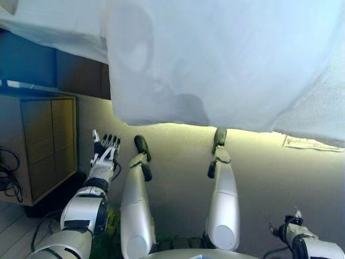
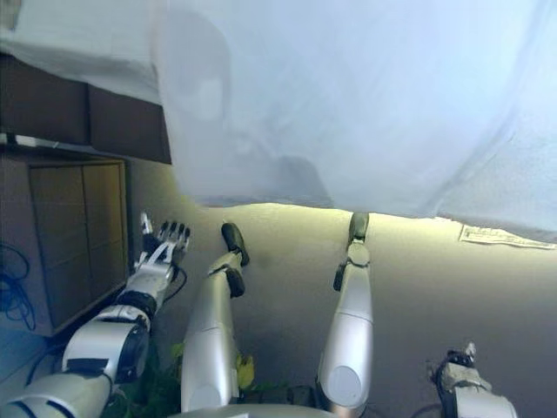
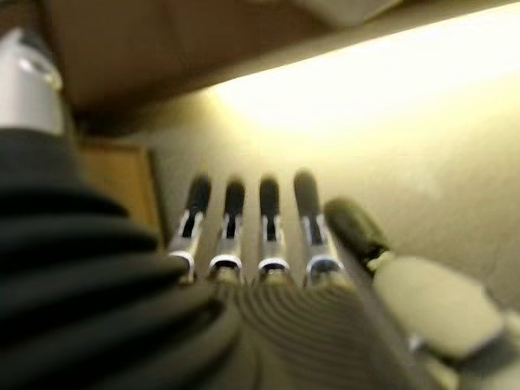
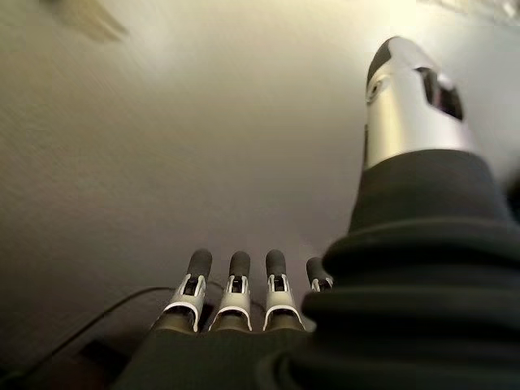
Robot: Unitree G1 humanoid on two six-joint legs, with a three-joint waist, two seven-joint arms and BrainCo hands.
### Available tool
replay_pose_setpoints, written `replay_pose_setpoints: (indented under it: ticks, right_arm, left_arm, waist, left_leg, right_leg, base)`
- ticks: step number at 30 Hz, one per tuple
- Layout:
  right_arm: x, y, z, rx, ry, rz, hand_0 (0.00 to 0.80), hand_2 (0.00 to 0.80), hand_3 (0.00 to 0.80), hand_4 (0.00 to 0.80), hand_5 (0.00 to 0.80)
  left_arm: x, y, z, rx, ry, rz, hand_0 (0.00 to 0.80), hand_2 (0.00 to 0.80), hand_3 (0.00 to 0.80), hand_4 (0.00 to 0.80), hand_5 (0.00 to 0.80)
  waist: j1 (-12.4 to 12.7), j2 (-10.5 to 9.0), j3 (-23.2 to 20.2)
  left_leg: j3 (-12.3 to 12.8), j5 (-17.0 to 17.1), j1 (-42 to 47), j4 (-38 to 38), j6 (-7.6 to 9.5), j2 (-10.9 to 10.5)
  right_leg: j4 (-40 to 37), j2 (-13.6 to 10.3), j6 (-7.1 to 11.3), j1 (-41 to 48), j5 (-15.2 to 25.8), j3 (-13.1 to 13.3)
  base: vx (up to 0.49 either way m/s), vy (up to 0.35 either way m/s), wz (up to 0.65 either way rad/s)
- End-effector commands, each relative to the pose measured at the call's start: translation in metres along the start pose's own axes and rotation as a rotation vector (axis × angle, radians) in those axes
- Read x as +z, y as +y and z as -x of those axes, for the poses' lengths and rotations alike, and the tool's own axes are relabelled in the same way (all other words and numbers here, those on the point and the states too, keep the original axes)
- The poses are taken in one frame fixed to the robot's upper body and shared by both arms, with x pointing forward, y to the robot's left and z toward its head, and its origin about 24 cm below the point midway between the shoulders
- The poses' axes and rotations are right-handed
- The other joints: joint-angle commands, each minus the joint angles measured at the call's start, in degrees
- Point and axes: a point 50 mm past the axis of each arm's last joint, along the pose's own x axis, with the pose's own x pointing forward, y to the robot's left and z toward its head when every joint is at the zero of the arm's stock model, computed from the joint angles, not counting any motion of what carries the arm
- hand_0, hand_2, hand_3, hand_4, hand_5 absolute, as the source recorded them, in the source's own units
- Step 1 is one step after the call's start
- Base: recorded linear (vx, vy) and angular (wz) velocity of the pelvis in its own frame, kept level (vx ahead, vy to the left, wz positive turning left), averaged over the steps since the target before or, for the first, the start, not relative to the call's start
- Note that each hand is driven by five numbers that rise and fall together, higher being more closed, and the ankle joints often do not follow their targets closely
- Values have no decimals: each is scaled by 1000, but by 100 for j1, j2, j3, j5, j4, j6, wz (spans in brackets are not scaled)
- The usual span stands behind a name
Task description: Make the bed neatly
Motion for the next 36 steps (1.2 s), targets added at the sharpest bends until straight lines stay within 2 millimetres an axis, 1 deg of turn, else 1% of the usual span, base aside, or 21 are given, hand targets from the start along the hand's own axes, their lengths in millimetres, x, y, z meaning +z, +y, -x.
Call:
replay_pose_setpoints:
  ticks: [1,3,4,6,7,8,9,12,13,14,15,16,17,18,21,24,27,29,31,33,36]
  right_arm:
    - [13,26,9,67,-9,-190,0,0,0,0,0]
    - [7,48,16,191,-9,-201,0,0,0,0,0]
    - [5,64,23,281,-35,-183,0,0,0,0,0]
    - [7,85,34,401,-116,-140,0,0,0,0,0]
    - [8,102,45,496,-188,-91,0,0,0,0,0]
    - [8,109,51,540,-227,-80,0,0,0,0,0]
    - [3,126,65,636,-272,-67,0,0,0,0,0]
    - [-10,141,86,818,-277,-90,0,0,0,0,0]
    - [-20,149,100,931,-259,-93,0,0,0,0,0]
    - [-27,152,108,1010,-249,-79,0,0,0,0,0]
    - [-29,152,111,1037,-250,-73,0,0,0,0,0]
    - [-35,153,117,1106,-238,-44,0,0,0,0,0]
    - [-38,152,120,1142,-236,-28,0,0,0,0,0]
    - [-44,149,124,1207,-231,-9,0,0,0,0,0]
    - [-49,141,126,1322,-184,-12,0,0,0,0,0]
    - [-58,143,131,1410,-117,-24,0,0,0,0,0]
    - [-78,156,149,1524,-8,-23,0,0,0,0,0]
    - [-90,162,162,1612,27,18,0,0,0,0,0]
    - [-103,169,179,1750,83,82,0,0,0,0,0]
    - [-110,176,194,1867,117,135,0,0,0,0,0]
    - [-113,187,215,1986,145,192,0,0,0,0,0]
  left_arm:
    - [42,1,-1,23,-140,89,0,0,0,0,0]
    - [54,-10,-1,-30,-177,103,0,0,0,0,0]
    - [61,-18,-1,-82,-202,119,0,0,0,0,0]
    - [65,-30,1,-180,-225,148,0,0,0,0,0]
    - [65,-42,3,-263,-234,166,0,0,0,0,0]
    - [63,-48,5,-312,-236,174,0,0,0,0,0]
    - [58,-62,10,-404,-234,181,0,0,0,0,0]
    - [52,-83,22,-559,-228,186,0,0,0,0,0]
    - [51,-93,29,-635,-222,199,0,0,0,0,0]
    - [49,-96,34,-680,-216,209,0,0,0,0,0]
    - [48,-96,36,-696,-213,213,0,0,0,0,0]
    - [46,-97,40,-732,-205,225,0,0,0,0,0]
    - [44,-97,42,-753,-202,234,0,0,0,0,0]
    - [40,-97,46,-794,-190,253,0,0,0,0,0]
    - [33,-95,53,-898,-162,315,0,0,0,0,0]
    - [29,-100,55,-976,-126,387,0,0,0,0,0]
    - [19,-116,57,-1065,-32,492,0,0,0,0,0]
    - [11,-129,62,-1162,27,504,0,0,0,0,0]
    - [1,-141,68,-1251,81,500,0,0,0,0,0]
    - [-9,-148,72,-1309,134,511,0,0,0,0,0]
    - [-18,-158,76,-1361,188,500,0,0,0,0,0]
  waist:
    - [136,-55,136]
    - [205,-80,136]
    - [242,-84,136]
    - [304,-83,136]
    - [357,-66,124]
    - [385,-55,111]
    - [447,-31,43]
    - [551,-9,-40]
    - [601,-3,-69]
    - [632,-6,-96]
    - [639,-8,-110]
    - [662,-15,-135]
    - [667,-26,-154]
    - [700,-43,-204]
    - [726,-100,-287]
    - [707,-126,-310]
    - [648,-142,-267]
    - [628,-155,-195]
    - [622,-177,-94]
    - [626,-186,-32]
    - [598,-197,40]
  left_leg:
    - [-262,508,-139,136,-307,268]
    - [-302,509,57,86,-332,285]
    - [-317,510,188,37,-341,289]
    - [-320,529,389,-75,-351,292]
    - [-318,542,502,-161,-353,272]
    - [-326,556,570,-226,-351,255]
    - [-336,574,653,-325,-348,221]
    - [-378,599,784,-476,-342,161]
    - [-404,595,837,-524,-338,138]
    - [-415,596,887,-569,-330,127]
    - [-420,597,910,-589,-330,125]
    - [-433,596,950,-614,-327,119]
    - [-439,648,960,-652,-309,100]
    - [-446,605,1039,-695,-306,113]
    - [-462,584,1131,-751,-305,133]
    - [-472,574,1146,-770,-316,156]
    - [-464,646,1046,-806,-308,152]
    - [-465,652,970,-808,-291,128]
    - [-478,662,837,-756,-286,109]
    - [-468,600,713,-661,-295,95]
    - [-452,566,566,-525,-282,72]
  right_leg:
    - [-576,-579,81,465,836,-25]
    - [-626,-582,58,736,824,-118]
    - [-636,-568,46,871,815,-162]
    - [-683,-553,41,1104,800,-246]
    - [-730,-556,37,1250,790,-297]
    - [-757,-560,33,1328,793,-333]
    - [-796,-565,38,1428,787,-388]
    - [-870,-574,29,1613,761,-500]
    - [-884,-570,23,1676,740,-542]
    - [-899,-565,20,1732,725,-575]
    - [-909,-563,20,1759,719,-587]
    - [-923,-559,17,1810,707,-609]
    - [-947,-564,8,1823,744,-621]
    - [-958,-540,13,1898,693,-642]
    - [-988,-519,16,1991,663,-686]
    - [-971,-501,16,1986,637,-685]
    - [-969,-491,26,1857,681,-656]
    - [-978,-491,27,1761,730,-644]
    - [-967,-492,45,1623,788,-639]
    - [-933,-487,64,1482,806,-636]
    - [-885,-504,83,1278,868,-577]
  base:
    - [12,-129,19]
    - [7,-113,19]
    - [9,-85,15]
    - [11,-69,13]
    - [11,-64,5]
    - [19,-74,3]
    - [17,-74,7]
    - [8,-87,12]
    - [9,-99,12]
    - [9,-83,16]
    - [13,-69,16]
    - [-5,-54,9]
    - [32,-85,6]
    - [37,-87,6]
    - [46,-89,9]
    - [12,-50,3]
    - [-24,-39,2]
    - [-36,-53,1]
    - [-47,-59,4]
    - [-9,-52,3]
    - [3,-11,0]
